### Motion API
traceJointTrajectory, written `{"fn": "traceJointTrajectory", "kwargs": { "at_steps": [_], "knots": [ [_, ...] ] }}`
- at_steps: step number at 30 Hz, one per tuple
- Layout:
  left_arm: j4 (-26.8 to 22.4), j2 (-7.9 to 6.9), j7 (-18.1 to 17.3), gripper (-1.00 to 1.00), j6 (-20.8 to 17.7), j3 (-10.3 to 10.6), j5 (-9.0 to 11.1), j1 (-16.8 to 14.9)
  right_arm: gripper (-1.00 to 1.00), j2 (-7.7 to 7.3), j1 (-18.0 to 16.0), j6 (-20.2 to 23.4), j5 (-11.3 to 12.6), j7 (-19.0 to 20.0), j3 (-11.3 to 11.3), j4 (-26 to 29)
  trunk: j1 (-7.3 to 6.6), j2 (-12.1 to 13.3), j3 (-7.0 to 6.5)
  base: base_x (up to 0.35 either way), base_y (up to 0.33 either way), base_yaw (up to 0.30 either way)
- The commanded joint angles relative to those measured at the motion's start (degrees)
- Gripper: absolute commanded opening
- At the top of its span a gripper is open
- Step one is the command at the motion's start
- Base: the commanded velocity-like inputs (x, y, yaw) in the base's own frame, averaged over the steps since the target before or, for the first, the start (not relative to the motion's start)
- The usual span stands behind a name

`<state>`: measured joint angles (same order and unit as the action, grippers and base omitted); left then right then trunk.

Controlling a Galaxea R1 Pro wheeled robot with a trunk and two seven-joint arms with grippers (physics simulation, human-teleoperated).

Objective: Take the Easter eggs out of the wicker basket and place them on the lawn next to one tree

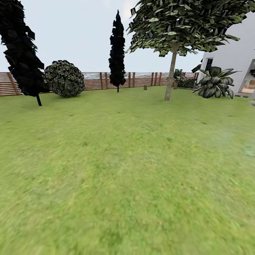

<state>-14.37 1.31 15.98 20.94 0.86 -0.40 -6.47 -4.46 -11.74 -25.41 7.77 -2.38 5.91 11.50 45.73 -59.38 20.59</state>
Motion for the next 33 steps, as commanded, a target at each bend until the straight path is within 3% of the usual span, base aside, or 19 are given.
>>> {"fn": "traceJointTrajectory", "kwargs": {
  "at_steps": [1, 33],
  "knots": [
    [0.0, 0.01, 0.3, 1.00, 0.2, 0.1, 0.0, 0.0, 1.00, -0.03, 0.0, -0.2, 0.5, -0.2, 0.5, 0.0, 0.04, 0.0, 0.06, 0.335, 0.000, 0.000],
    [0.0, 0.04, 0.0, 1.00, 0.2, 0.1, 0.0, 0.0, 1.00, -0.02, 0.0, -0.2, 0.5, -0.2, 0.6, -0.1, 0.04, 0.0, 0.06, 0.335, 0.000, 0.000]
  ]
}}
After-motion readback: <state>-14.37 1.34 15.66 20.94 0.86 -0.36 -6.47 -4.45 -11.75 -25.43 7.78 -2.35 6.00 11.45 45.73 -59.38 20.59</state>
